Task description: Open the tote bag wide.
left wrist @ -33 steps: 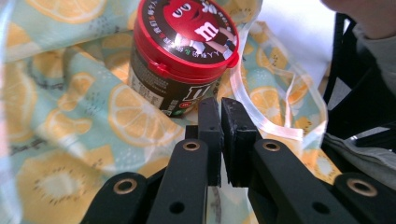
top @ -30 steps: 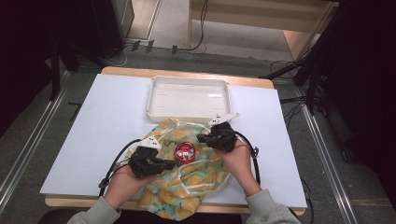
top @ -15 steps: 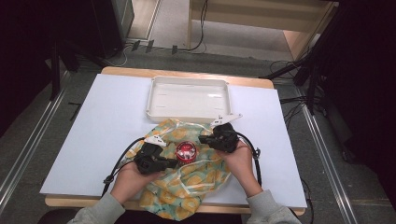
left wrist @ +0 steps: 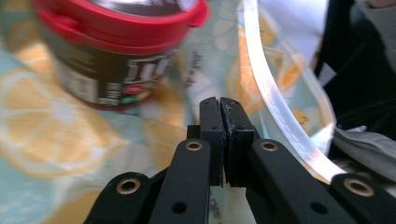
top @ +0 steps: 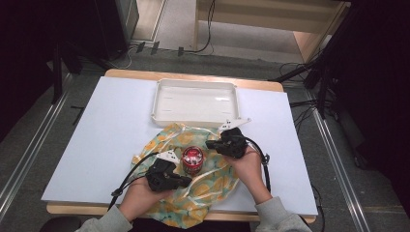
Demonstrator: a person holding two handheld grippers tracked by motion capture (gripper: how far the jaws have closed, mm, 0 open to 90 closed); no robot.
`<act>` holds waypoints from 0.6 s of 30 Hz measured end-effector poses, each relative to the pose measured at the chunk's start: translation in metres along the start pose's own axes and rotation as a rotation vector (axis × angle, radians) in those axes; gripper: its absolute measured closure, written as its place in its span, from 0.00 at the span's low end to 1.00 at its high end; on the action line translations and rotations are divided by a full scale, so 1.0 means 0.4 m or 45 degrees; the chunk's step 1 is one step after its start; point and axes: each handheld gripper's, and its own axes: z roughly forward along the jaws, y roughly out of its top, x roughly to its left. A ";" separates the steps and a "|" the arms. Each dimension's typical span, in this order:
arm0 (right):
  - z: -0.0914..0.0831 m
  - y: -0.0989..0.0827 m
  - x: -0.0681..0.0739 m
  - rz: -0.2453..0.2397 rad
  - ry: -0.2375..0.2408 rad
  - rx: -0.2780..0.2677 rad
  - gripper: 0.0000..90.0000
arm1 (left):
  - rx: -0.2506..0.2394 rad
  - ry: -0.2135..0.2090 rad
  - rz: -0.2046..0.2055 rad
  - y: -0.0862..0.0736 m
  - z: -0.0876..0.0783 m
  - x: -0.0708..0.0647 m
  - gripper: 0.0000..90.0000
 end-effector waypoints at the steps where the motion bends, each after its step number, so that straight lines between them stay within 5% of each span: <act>1: -0.001 0.000 0.000 -0.001 -0.002 -0.001 1.00 | -0.007 -0.021 0.009 -0.002 0.001 -0.007 0.99; 9: -0.003 0.003 0.005 -0.002 0.004 -0.006 1.00 | 0.012 -0.065 0.066 -0.015 0.015 -0.051 0.99; 18: 0.001 0.001 0.004 0.009 0.007 0.003 1.00 | 0.019 -0.081 0.067 -0.035 0.038 -0.052 0.99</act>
